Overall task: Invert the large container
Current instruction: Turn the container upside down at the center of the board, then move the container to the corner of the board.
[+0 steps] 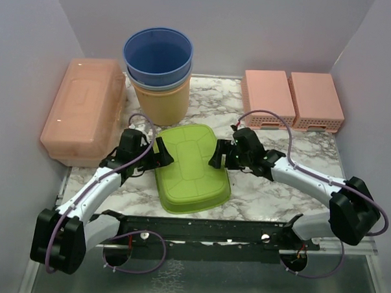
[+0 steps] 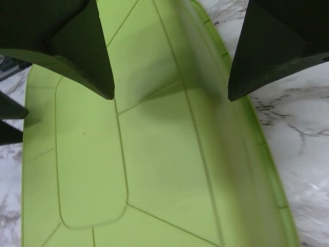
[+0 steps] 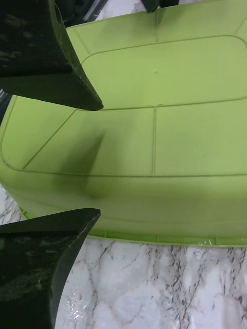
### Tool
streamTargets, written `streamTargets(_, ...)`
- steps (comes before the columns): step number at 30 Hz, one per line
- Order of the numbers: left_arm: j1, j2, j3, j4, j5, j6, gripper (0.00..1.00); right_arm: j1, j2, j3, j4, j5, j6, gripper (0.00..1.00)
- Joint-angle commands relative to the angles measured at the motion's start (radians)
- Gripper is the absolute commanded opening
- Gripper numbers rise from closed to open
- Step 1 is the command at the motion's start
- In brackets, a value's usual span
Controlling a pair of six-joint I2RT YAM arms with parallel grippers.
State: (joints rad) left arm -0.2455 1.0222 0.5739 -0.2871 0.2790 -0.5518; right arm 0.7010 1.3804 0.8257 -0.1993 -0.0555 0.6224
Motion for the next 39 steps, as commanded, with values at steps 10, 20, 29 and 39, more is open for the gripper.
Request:
streamTargets(10,-0.319,0.28,0.128,0.072,-0.258,-0.035,0.78,-0.017,-0.3,-0.156,-0.087,0.283,0.081,0.82)
streamTargets(20,-0.422,0.398,0.171,0.08,-0.331,-0.014,0.7,-0.132,-0.133,-0.121,-0.122,0.18,0.044,0.83)
streamTargets(29,-0.55,0.461,0.219,0.168,-0.32,-0.053,0.7,-0.135,-0.393,-0.203,-0.245,0.369,0.163,0.83)
streamTargets(39,-0.692,0.564,0.319,0.215,-0.399,-0.172,0.72,-0.136,-0.535,-0.033,-0.414,0.48,0.059,0.85)
